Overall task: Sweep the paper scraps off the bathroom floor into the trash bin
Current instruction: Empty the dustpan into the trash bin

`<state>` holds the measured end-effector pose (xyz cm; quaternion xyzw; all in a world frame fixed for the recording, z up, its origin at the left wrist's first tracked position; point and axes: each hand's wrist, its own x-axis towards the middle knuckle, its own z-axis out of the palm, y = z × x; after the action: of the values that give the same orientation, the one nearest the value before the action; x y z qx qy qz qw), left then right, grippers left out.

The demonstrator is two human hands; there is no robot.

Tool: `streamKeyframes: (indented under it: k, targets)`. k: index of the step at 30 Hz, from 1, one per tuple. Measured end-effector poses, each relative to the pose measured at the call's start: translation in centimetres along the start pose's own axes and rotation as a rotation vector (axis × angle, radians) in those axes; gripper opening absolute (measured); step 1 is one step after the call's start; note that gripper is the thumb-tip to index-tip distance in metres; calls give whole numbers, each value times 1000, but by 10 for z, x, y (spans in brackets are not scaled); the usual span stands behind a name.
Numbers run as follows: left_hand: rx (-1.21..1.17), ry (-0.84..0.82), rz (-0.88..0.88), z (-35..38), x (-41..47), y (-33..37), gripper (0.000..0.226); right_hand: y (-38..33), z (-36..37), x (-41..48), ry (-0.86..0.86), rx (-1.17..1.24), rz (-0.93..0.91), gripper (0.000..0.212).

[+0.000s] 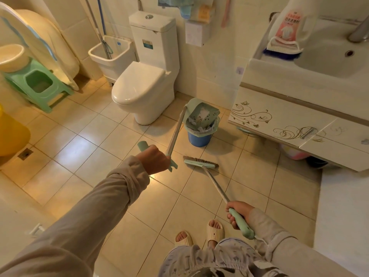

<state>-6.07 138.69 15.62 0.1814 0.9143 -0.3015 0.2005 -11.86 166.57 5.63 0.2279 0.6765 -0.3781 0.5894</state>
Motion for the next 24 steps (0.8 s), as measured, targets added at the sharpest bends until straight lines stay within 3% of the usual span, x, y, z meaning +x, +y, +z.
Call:
streamKeyframes:
  k: [15,20,24]
  targets:
    - [252,-15,33,-21,9,-36,24,-9,4,0,11,-19,-5,38]
    - [329,-8,182,0,7,10,29,-15,15,0,9,25,-23,38]
    - [299,-28,162,24,6,62,32,-14,16,-2,4,42,-5,34]
